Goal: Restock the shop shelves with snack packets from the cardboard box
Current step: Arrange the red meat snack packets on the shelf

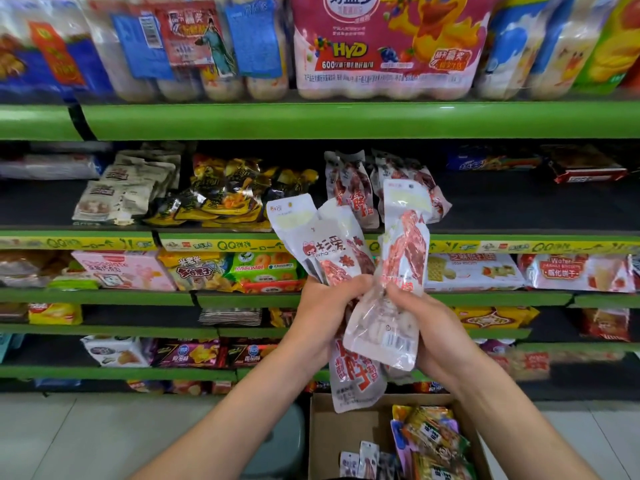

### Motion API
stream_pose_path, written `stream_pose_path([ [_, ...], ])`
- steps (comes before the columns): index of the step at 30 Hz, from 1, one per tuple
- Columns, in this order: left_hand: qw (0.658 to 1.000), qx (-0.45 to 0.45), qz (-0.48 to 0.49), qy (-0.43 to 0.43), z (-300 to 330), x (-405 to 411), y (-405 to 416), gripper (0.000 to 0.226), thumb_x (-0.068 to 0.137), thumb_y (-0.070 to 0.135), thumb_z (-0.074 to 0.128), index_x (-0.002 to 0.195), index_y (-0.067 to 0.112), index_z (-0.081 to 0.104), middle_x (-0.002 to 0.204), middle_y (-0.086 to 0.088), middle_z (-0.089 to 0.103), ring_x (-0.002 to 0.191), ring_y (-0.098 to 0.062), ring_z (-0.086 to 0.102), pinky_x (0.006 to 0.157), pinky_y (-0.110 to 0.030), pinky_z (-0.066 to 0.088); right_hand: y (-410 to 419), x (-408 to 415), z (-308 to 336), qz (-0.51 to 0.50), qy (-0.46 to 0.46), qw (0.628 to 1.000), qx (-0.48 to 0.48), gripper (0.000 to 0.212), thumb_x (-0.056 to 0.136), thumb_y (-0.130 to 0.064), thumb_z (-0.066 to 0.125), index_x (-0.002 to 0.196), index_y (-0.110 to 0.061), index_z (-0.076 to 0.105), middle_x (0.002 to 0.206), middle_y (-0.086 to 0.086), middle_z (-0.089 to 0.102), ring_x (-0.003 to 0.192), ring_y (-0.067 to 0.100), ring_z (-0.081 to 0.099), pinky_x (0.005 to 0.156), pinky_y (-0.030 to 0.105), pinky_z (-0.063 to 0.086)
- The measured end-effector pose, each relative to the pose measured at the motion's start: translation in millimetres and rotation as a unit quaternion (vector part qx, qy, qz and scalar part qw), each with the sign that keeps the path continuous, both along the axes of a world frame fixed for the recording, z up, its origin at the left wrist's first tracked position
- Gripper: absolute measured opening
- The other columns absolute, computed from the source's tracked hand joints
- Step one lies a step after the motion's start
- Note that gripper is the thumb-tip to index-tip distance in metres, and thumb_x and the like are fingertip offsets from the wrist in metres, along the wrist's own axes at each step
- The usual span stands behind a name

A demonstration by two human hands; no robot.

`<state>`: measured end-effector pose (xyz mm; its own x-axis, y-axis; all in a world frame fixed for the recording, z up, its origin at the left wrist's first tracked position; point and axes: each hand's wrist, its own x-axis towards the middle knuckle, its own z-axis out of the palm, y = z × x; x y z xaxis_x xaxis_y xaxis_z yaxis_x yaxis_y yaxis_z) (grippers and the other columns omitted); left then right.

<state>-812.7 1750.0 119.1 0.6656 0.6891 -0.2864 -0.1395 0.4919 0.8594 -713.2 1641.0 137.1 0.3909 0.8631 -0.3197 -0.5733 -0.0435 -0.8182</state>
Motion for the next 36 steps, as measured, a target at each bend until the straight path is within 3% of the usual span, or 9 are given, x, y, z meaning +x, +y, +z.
stream_pose_path([
  [6,0.997,-0.029,0.03,0.059,2.1,-7.6,17.6,0.02,0.088,0.013,0.068,0.102,-0.002,0.073,0.099,-0.022,0.076,0.09,-0.036,0.075,0.081,-0.044,0.061,2.0,4.6,2.9,-0.002,-0.082,0.996,-0.016,0.032,0.079,-0.022,0.077,0.109,-0.016,0.07,0.103,0.008,0.078,0.092,0.026,0.075,0.067,0.033,0.061],
  [10,0.996,0.016,0.044,0.076,8.9,-21.6,37.4,0.03,0.088,0.013,0.069,0.115,-0.001,0.065,0.102,-0.018,0.076,0.092,-0.035,0.075,0.086,-0.051,0.06,-1.3,18.2,2.2,-0.028,-0.111,0.993,-0.038,0.022,0.095,0.0,0.053,0.11,-0.014,0.063,0.087,0.006,0.079,0.081,0.021,0.077,0.059,0.032,0.061],
  [14,0.994,0.073,0.046,0.067,4.1,-27.1,37.7,0.014,0.087,0.011,0.071,0.1,0.011,0.064,0.087,0.002,0.079,0.078,-0.011,0.076,0.061,-0.024,0.059,4.1,17.1,2.4,0.012,-0.245,0.969,-0.042,0.062,0.086,0.019,0.042,0.133,-0.02,0.043,0.109,0.004,0.075,0.095,0.021,0.075,0.08,0.04,0.06],
  [18,0.994,0.097,0.029,0.05,2.2,-26.6,28.7,0.015,0.086,0.006,0.069,0.101,0.009,0.072,0.098,-0.01,0.078,0.091,-0.025,0.076,0.069,-0.033,0.062,9.6,5.5,5.5,0.067,-0.398,0.91,-0.095,0.052,0.089,-0.023,0.061,0.122,-0.048,0.029,0.129,-0.009,0.055,0.093,0.029,0.068,0.066,0.023,0.051],
  [21,0.998,0.064,0.015,0.024,2.3,-22.8,23.9,0.016,0.085,0.005,0.068,0.098,0.01,0.076,0.102,-0.016,0.077,0.094,-0.034,0.075,0.074,-0.042,0.063,11.5,-8.2,4.3,0.085,-0.472,0.865,-0.143,0.076,0.077,-0.076,0.046,0.143,-0.041,0.03,0.137,-0.01,0.044,0.125,0.019,0.052,0.099,0.038,0.047],
  [23,0.999,0.048,0.008,0.024,4.7,-19.9,23.4,0.018,0.086,0.007,0.068,0.103,0.005,0.074,0.104,-0.018,0.076,0.095,-0.036,0.075,0.076,-0.043,0.063,12.6,-15.5,1.8,0.091,-0.449,0.877,-0.147,0.078,0.079,-0.085,0.032,0.145,-0.042,0.036,0.138,-0.012,0.046,0.131,0.011,0.044,0.11,0.044,0.037],
  [28,0.999,0.015,0.005,0.036,10.0,-18.8,28.1,0.02,0.088,0.013,0.07,0.106,0.002,0.074,0.102,-0.016,0.077,0.091,-0.034,0.076,0.065,-0.035,0.061,12.7,-9.9,-6.5,0.045,-0.335,0.932,-0.128,0.017,0.101,-0.041,0.051,0.117,-0.045,0.056,0.11,-0.018,0.071,0.098,0.005,0.07,0.082,0.031,0.055],
  [33,0.998,0.025,-0.007,0.052,8.2,-20.4,35.9,0.016,0.086,0.016,0.073,0.098,0.005,0.077,0.101,-0.015,0.078,0.09,-0.033,0.076,0.063,-0.033,0.061,8.3,1.5,-9.5,0.039,-0.223,0.968,-0.107,0.016,0.095,-0.026,0.066,0.106,-0.015,0.06,0.091,0.003,0.078,0.079,0.024,0.076,0.068,0.037,0.06],
  [36,0.996,0.044,0.011,0.073,7.2,-22.4,39.5,0.015,0.085,0.016,0.075,0.097,0.011,0.068,0.094,-0.007,0.079,0.083,-0.022,0.077,0.06,-0.028,0.06,8.5,9.5,-9.7,0.002,-0.21,0.974,-0.086,0.027,0.09,-0.022,0.071,0.108,-0.016,0.053,0.093,0.008,0.077,0.082,0.031,0.076,0.074,0.047,0.061],
])
